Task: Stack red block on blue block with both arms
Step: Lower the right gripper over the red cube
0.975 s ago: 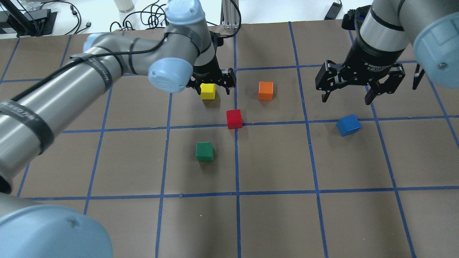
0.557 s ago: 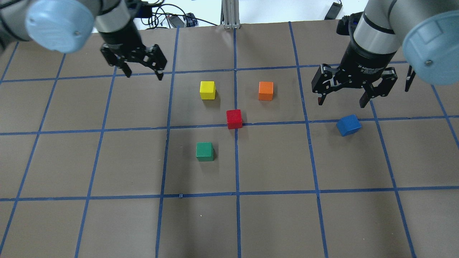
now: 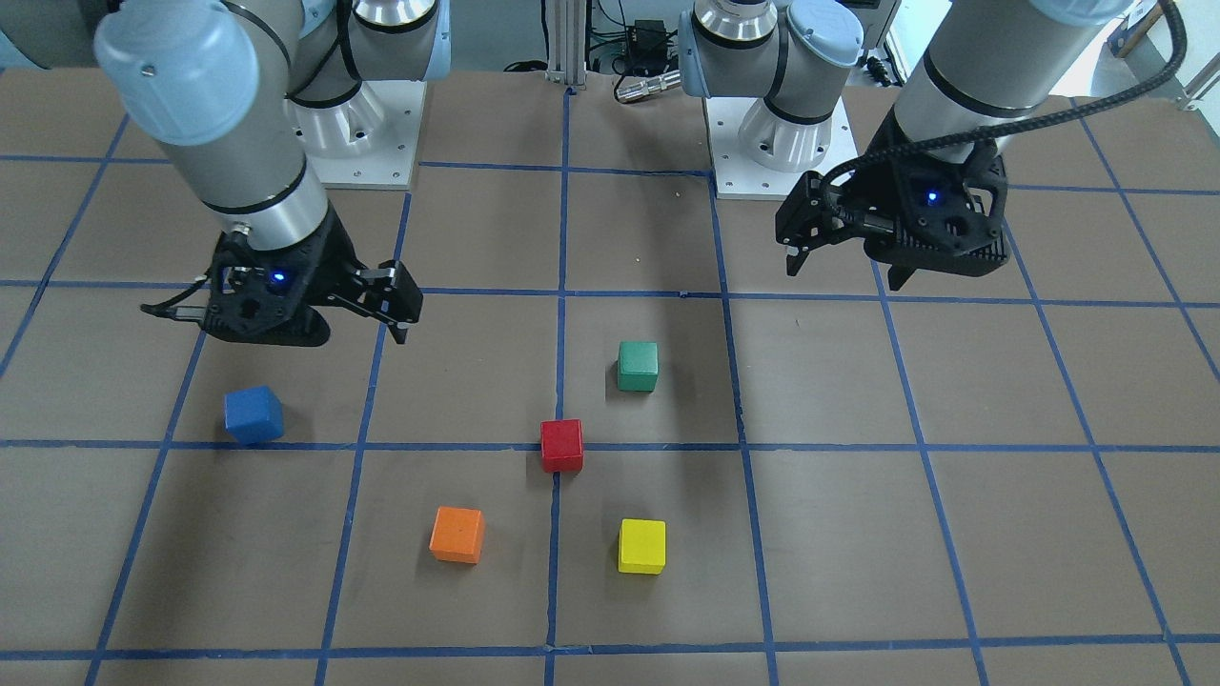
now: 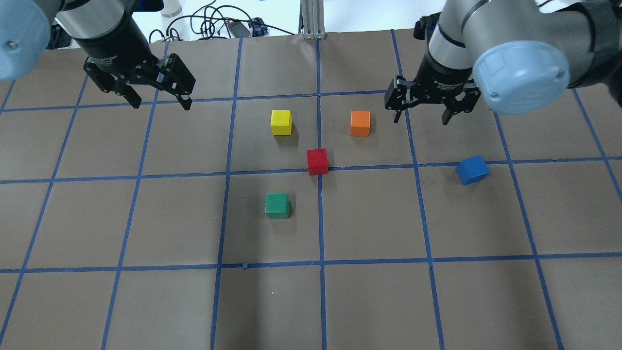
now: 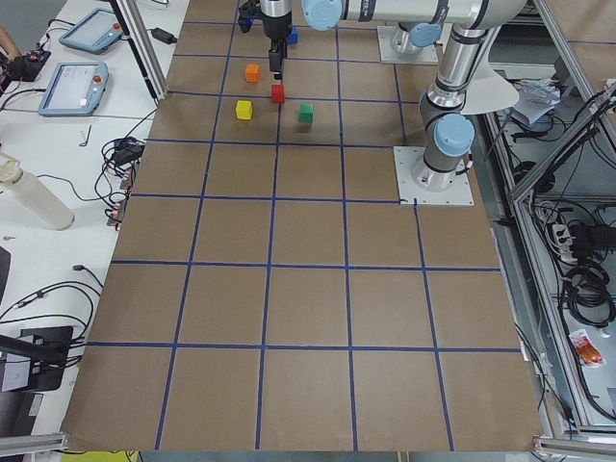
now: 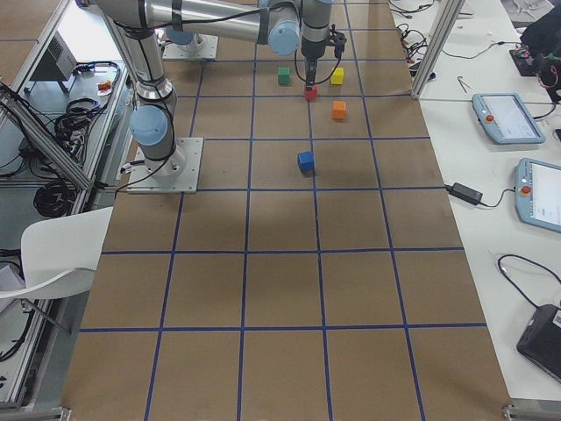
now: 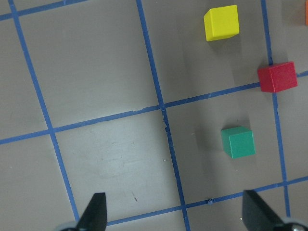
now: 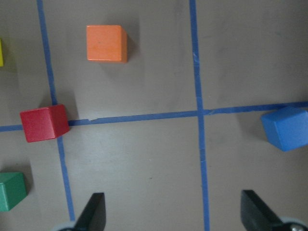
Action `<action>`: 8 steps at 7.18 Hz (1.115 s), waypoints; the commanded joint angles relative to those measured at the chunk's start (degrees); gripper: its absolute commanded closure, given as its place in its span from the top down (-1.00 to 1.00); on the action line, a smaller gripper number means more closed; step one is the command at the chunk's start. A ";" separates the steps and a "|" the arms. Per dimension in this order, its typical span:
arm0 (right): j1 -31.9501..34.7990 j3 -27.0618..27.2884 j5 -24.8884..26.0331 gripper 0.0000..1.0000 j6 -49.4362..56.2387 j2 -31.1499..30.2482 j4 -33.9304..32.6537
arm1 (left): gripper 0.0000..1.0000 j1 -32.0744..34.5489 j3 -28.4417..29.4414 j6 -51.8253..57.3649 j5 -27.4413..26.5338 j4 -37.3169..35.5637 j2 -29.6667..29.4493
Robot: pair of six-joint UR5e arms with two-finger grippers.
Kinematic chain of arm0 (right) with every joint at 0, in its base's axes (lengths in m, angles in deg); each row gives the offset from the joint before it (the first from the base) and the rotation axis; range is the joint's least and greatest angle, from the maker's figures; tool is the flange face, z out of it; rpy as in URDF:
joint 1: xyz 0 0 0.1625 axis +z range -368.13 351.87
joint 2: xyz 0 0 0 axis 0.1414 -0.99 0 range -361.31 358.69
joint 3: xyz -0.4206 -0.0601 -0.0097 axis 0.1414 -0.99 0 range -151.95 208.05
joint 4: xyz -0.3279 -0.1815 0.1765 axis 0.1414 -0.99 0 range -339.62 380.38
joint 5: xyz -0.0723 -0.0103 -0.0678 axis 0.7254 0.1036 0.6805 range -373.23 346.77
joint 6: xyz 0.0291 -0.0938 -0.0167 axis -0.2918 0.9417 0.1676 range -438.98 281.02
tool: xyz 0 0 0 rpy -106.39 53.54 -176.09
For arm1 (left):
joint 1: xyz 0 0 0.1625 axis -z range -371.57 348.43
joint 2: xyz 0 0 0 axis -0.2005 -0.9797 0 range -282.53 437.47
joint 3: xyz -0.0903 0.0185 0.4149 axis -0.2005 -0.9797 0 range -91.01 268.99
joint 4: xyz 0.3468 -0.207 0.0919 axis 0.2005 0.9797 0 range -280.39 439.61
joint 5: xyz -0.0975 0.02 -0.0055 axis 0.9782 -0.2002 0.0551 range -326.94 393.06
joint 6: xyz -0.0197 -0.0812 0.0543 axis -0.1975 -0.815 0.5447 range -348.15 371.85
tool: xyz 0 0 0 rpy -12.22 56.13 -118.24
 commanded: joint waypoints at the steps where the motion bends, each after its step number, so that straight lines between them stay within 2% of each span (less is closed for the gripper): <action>1: 6.85 -0.24 0.12 1.00 -8.08 4.24 -6.42 | 1.00 1.16 -0.62 -2.44 -3.79 0.23 1.59; 4: 13.19 -0.16 2.22 1.00 -8.64 10.66 -15.75 | 1.00 1.07 -0.79 -4.21 -3.91 0.76 2.13; 7: 13.82 -0.42 1.62 1.00 -8.56 14.35 -16.39 | 1.00 1.25 -0.79 -5.96 -3.21 0.50 2.13; 8: 13.82 -0.60 1.62 1.00 -8.56 15.93 -19.52 | 1.00 1.34 -0.88 -5.97 -3.30 0.24 1.61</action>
